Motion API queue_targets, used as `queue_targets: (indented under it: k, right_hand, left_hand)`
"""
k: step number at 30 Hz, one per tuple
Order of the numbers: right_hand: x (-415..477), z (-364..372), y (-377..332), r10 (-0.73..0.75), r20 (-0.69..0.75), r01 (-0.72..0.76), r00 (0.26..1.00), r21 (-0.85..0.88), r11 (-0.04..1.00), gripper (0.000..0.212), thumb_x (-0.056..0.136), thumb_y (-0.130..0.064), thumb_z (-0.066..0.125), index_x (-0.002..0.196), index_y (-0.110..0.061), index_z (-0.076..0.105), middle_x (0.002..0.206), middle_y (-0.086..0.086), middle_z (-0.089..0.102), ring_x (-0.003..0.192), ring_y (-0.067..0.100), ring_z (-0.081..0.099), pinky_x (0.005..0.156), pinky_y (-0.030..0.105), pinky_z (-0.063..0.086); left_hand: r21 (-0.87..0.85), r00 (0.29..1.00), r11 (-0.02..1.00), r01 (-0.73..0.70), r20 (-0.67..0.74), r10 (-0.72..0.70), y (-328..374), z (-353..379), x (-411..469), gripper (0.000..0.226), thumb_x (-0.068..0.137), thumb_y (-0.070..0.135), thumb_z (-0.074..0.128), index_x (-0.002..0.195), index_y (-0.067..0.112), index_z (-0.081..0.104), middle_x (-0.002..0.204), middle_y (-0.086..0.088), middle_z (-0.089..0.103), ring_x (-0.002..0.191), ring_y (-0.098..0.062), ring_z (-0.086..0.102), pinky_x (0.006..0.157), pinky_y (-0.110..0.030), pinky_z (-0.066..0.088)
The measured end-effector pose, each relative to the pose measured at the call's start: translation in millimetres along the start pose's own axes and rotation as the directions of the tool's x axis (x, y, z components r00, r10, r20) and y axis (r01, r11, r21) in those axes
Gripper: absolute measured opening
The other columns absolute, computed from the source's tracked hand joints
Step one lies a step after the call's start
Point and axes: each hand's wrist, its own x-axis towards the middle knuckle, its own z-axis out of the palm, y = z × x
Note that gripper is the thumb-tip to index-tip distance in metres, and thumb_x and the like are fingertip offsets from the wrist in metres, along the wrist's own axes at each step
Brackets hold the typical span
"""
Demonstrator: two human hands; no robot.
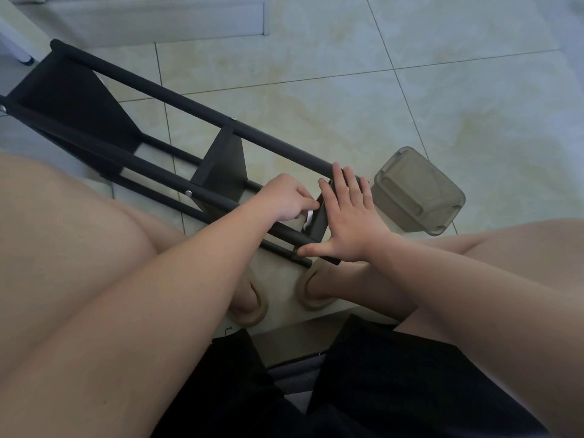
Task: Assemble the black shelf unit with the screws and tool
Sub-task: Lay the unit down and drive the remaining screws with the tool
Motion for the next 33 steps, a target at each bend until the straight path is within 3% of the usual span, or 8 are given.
queue_targets:
  k: [6, 10, 17, 23, 26, 33]
  right_hand:
    - [0.1, 0.4, -0.2, 0.003, -0.002, -0.003, 1.0, -0.005, 1.0, 0.148, 0.052, -0.108, 0.023, 0.161, -0.01, 0.0, 0.164, 0.017, -0.027, 0.15, 0.035, -0.029, 0.121, 0.054, -0.017]
    - [0.0, -0.1, -0.3, 0.006, 0.0, -0.006, 1.0, -0.006, 1.0, 0.148, 0.052, -0.107, 0.024, 0.161, -0.01, 0.0, 0.164, 0.017, -0.027, 0.15, 0.035, -0.029, 0.121, 0.054, -0.017]
    - [-0.5, -0.7, -0.5, 0.002, 0.006, -0.002, 1.0, -0.003, 1.0, 0.145, 0.052, -0.107, 0.023, 0.162, -0.015, 0.003, 0.164, 0.018, -0.028, 0.15, 0.036, -0.029, 0.122, 0.056, -0.014]
    - [-0.5, -1.3, -0.3, 0.0, -0.001, 0.0, 1.0, -0.002, 1.0, 0.144, 0.052, -0.107, 0.021, 0.161, -0.015, 0.005, 0.164, 0.019, -0.026, 0.151, 0.037, -0.027, 0.121, 0.056, -0.014]
    - [-0.8, -1.4, -1.0, 0.001, 0.005, -0.001, 1.0, 0.001, 1.0, 0.145, 0.052, -0.107, 0.021, 0.162, -0.015, 0.005, 0.164, 0.018, -0.026, 0.151, 0.036, -0.028, 0.121, 0.056, -0.015]
    - [-2.5, -4.7, -1.6, 0.004, 0.028, -0.004, 1.0, 0.001, 1.0, 0.146, 0.053, -0.107, 0.021, 0.161, -0.012, -0.006, 0.163, 0.019, -0.028, 0.15, 0.036, -0.029, 0.122, 0.056, -0.013]
  left_hand:
    - [-0.018, 1.0, 1.0, -0.002, 0.023, 0.003, -2.5, -2.9, 2.5, 0.02, 0.091, 0.032, 0.069, 0.072, 0.034, 0.072, 0.063, 0.017, 0.071, 0.069, -0.001, 0.068, 0.065, -0.026, 0.046]
    - [-0.069, 0.998, 0.997, -0.018, 0.051, 0.022, -2.9, -3.6, 2.0, 0.019, 0.09, 0.029, 0.071, 0.072, 0.034, 0.074, 0.074, 0.011, 0.075, 0.073, -0.002, 0.068, 0.07, -0.026, 0.049]
    - [-0.164, 1.0, 0.986, -0.001, 0.025, 0.005, -5.1, -9.7, 2.1, 0.011, 0.076, 0.016, 0.083, 0.077, 0.026, 0.078, 0.067, 0.009, 0.073, 0.078, -0.01, 0.072, 0.072, -0.023, 0.058]
    - [-0.235, 0.999, 0.971, 0.031, 0.034, -0.024, -4.8, -13.0, 1.6, 0.015, 0.079, 0.011, 0.08, 0.076, 0.026, 0.077, 0.085, 0.006, 0.072, 0.093, -0.009, 0.067, 0.068, -0.02, 0.054]
    - [-0.257, 0.999, 0.966, 0.044, 0.035, -0.036, -3.0, -11.3, 0.8, 0.013, 0.079, 0.011, 0.076, 0.082, 0.024, 0.076, 0.083, 0.007, 0.074, 0.09, -0.007, 0.069, 0.068, -0.021, 0.053]
    - [-0.429, 0.994, 0.897, 0.106, 0.074, -0.082, -0.7, -4.3, 1.8, 0.019, 0.079, 0.001, 0.064, 0.096, 0.01, 0.065, 0.073, -0.009, 0.076, 0.077, -0.019, 0.077, 0.07, -0.029, 0.061]
